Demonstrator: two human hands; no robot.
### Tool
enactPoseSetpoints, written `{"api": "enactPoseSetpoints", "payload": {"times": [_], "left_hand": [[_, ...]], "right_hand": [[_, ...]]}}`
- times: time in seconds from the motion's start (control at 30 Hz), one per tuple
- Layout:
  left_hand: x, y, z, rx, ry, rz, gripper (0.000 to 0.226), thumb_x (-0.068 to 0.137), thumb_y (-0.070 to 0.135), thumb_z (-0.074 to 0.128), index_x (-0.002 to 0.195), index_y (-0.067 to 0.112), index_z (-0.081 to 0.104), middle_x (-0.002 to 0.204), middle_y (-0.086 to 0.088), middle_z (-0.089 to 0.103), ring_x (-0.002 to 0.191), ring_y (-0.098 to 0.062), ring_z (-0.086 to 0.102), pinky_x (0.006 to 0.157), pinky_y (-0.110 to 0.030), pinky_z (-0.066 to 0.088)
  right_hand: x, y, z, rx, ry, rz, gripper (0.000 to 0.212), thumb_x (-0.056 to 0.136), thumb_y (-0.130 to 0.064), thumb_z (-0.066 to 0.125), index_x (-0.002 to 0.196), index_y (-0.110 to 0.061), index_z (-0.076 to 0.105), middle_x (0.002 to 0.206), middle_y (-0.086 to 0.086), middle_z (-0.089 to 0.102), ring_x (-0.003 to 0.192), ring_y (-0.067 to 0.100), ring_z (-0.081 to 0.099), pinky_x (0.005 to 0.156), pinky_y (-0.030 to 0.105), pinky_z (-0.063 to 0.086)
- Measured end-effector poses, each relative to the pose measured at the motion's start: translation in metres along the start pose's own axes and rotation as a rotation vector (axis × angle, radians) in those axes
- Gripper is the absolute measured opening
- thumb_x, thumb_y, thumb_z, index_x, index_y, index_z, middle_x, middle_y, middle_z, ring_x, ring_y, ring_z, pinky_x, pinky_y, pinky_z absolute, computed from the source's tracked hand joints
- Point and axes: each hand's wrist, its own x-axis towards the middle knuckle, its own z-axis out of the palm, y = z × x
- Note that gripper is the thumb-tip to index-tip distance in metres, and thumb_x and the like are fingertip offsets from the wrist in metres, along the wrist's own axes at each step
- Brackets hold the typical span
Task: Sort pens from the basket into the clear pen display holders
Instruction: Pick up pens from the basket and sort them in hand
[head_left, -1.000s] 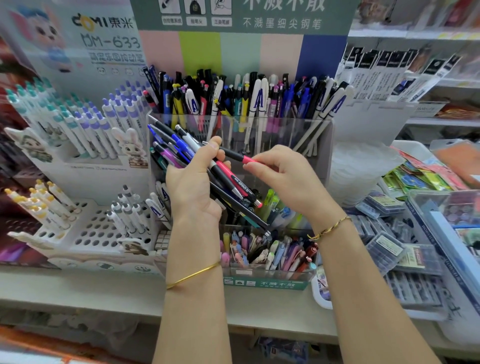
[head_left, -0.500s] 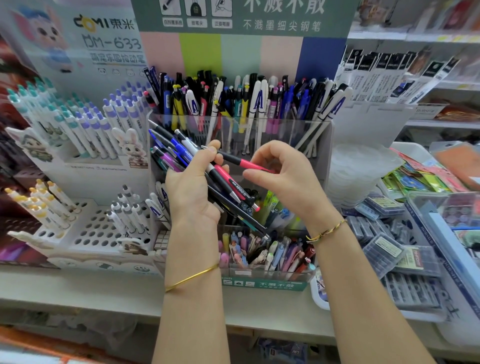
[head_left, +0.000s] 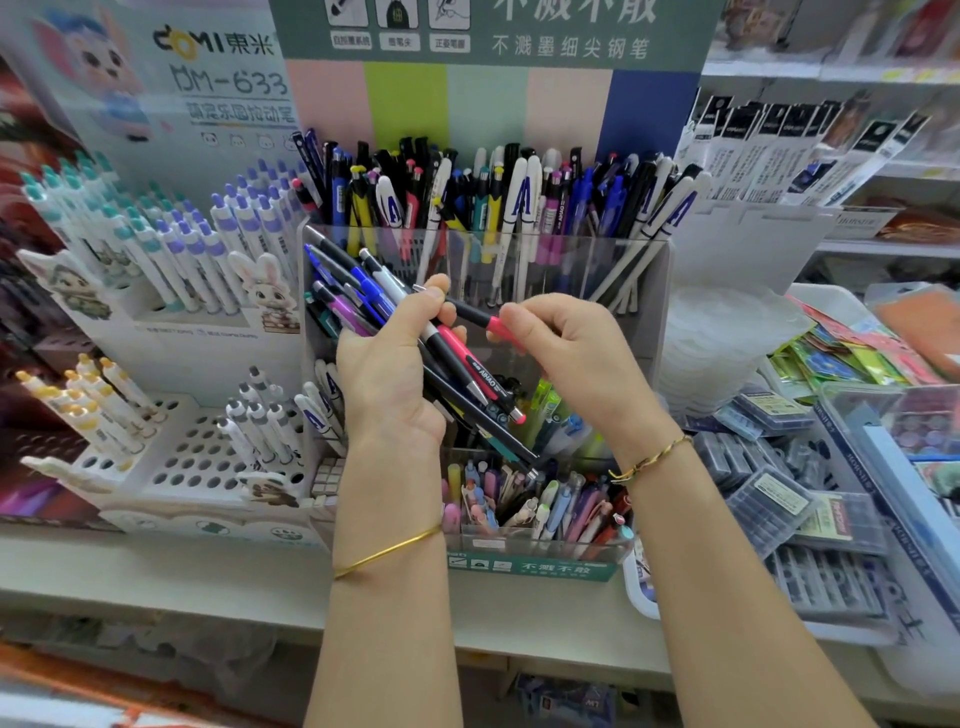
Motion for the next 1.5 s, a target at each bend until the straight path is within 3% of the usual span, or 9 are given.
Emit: {"api": "enactPoseSetpoints", "payload": {"times": [0.17, 0.27, 0.4, 0.53, 0.67, 1.0, 1.1, 1.33, 1.5], "left_hand": [[0.000, -0.002, 0.001, 0.005, -0.034, -0.021, 0.038, 0.085, 0.000, 0.065, 0.122, -0.004, 0.057, 0.082, -0.002, 0.071, 0.058, -0.007, 0.063, 0.056, -0.023, 0.053], [0.000, -0.001, 0.001, -0.019, -0.023, -0.031, 0.023, 0.086, -0.002, 0.065, 0.106, 0.003, 0.057, 0.076, -0.003, 0.071, 0.054, -0.007, 0.062, 0.054, -0.022, 0.053], [-0.001, 0.000, 0.000, -0.028, -0.051, -0.055, 0.031, 0.085, 0.001, 0.066, 0.115, -0.003, 0.061, 0.072, -0.002, 0.066, 0.054, -0.006, 0.062, 0.053, -0.021, 0.053], [0.001, 0.000, -0.001, 0.008, -0.081, -0.068, 0.029, 0.086, 0.005, 0.066, 0.114, 0.000, 0.064, 0.066, 0.001, 0.065, 0.052, -0.005, 0.062, 0.053, -0.021, 0.052], [0.001, 0.001, -0.002, -0.019, -0.094, -0.079, 0.027, 0.086, 0.004, 0.065, 0.113, 0.000, 0.064, 0.066, 0.000, 0.063, 0.053, -0.005, 0.061, 0.052, -0.022, 0.052], [0.002, 0.002, -0.004, 0.001, -0.068, -0.054, 0.046, 0.085, 0.005, 0.068, 0.127, -0.006, 0.055, 0.063, -0.001, 0.062, 0.050, -0.006, 0.061, 0.050, -0.020, 0.051], [0.002, 0.001, -0.005, -0.011, -0.068, -0.057, 0.047, 0.084, 0.005, 0.068, 0.128, -0.007, 0.055, 0.068, -0.002, 0.062, 0.051, -0.005, 0.061, 0.051, -0.020, 0.051], [0.000, 0.002, -0.007, 0.009, -0.082, -0.071, 0.053, 0.084, 0.005, 0.069, 0.132, -0.006, 0.050, 0.061, 0.000, 0.060, 0.048, -0.006, 0.059, 0.049, -0.020, 0.050], [0.002, 0.003, -0.011, -0.005, -0.057, -0.072, 0.051, 0.083, 0.004, 0.069, 0.130, -0.006, 0.052, 0.063, -0.001, 0.061, 0.048, -0.006, 0.059, 0.049, -0.020, 0.050]], "right_hand": [[0.001, 0.001, 0.005, -0.068, 0.072, -0.125, 0.011, 0.083, -0.028, 0.072, 0.091, -0.025, 0.064, 0.068, -0.011, 0.054, 0.068, 0.012, 0.054, 0.070, 0.044, 0.051], [0.002, 0.002, 0.003, -0.047, 0.087, -0.145, 0.007, 0.084, -0.025, 0.070, 0.090, -0.023, 0.068, 0.071, -0.011, 0.056, 0.071, 0.016, 0.056, 0.072, 0.045, 0.052], [0.001, 0.001, 0.004, -0.052, 0.080, -0.151, 0.003, 0.089, -0.021, 0.065, 0.089, -0.022, 0.068, 0.076, -0.014, 0.058, 0.071, 0.008, 0.055, 0.071, 0.035, 0.051], [0.002, -0.004, 0.003, 0.000, 0.021, -0.062, 0.022, 0.096, -0.025, 0.056, 0.083, -0.013, 0.070, 0.064, -0.013, 0.058, 0.060, -0.001, 0.053, 0.063, 0.023, 0.045], [0.000, -0.007, 0.004, 0.068, 0.013, -0.100, 0.018, 0.080, -0.021, 0.076, 0.089, -0.011, 0.063, 0.069, -0.004, 0.060, 0.062, 0.010, 0.056, 0.058, 0.024, 0.049], [0.004, -0.008, -0.002, 0.063, -0.093, -0.038, 0.007, 0.091, -0.019, 0.063, 0.091, -0.012, 0.066, 0.065, -0.009, 0.058, 0.052, -0.001, 0.052, 0.050, 0.011, 0.039], [0.004, -0.009, -0.004, 0.097, -0.095, -0.041, 0.011, 0.083, -0.013, 0.073, 0.090, -0.007, 0.067, 0.069, -0.004, 0.061, 0.052, -0.001, 0.052, 0.049, 0.010, 0.039], [0.004, -0.011, -0.010, 0.086, -0.172, -0.014, 0.018, 0.094, -0.015, 0.060, 0.088, -0.001, 0.069, 0.057, 0.000, 0.054, 0.040, 0.002, 0.042, 0.043, 0.010, 0.031], [0.001, -0.009, -0.005, 0.035, -0.134, -0.059, 0.010, 0.088, -0.018, 0.067, 0.097, -0.013, 0.068, 0.071, -0.007, 0.061, 0.057, 0.000, 0.053, 0.056, 0.014, 0.044]]}}
